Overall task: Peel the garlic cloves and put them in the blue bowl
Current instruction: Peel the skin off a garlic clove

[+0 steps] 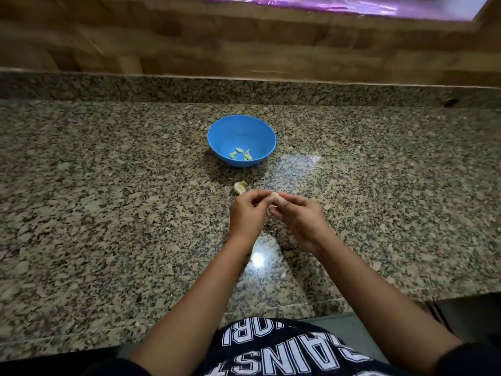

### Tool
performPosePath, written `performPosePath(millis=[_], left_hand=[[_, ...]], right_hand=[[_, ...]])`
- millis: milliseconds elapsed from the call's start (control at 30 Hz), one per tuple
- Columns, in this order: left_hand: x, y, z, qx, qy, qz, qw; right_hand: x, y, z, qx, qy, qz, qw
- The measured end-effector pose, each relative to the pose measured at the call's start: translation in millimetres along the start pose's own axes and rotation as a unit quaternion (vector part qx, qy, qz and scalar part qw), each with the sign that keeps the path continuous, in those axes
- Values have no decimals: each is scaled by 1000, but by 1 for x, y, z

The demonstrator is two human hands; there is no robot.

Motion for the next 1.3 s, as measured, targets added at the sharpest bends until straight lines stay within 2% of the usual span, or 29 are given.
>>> performPosePath(millis=[133,233,400,500,600,733,867,967,1067,1300], left_hand=[[2,0,-7,6,31,-10,999],[2,2,-9,70,97,-25,992],[-3,5,-11,140,168,-22,976],[0,-1,-9,165,175,4,971],[-3,-3,0,214,180,71,958],[-4,-10,21,245,112,68,961],[2,-10,19,249,57,63,965],[8,-8,14,150,-20,34,988],[13,-6,15,51,-73,37,995],[14,-6,14,-57,-110,29,992]], right_hand=[[3,-6,10,-18,0,10,1000],[5,-3,12,-42,-6,-9,999],[7,8,11,37,32,-50,998],[9,12,6,83,80,-42,992],[15,7,10,122,95,-46,987],[20,-4,15,49,84,-27,995],[20,-5,9,-72,55,-8,996],[19,0,5,-124,20,-7,992],[18,4,2,-158,2,8,987],[14,7,3,-146,12,32,989]])
Point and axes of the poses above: each hand's wrist, its own x-axis towards the middle knuckle, its own y-axis out of the palm, z = x × y, the point moved 2 cm from there along x, towards the middle knuckle, and after that the axes turned 2 degrees about -z, right-handed, at the moved point
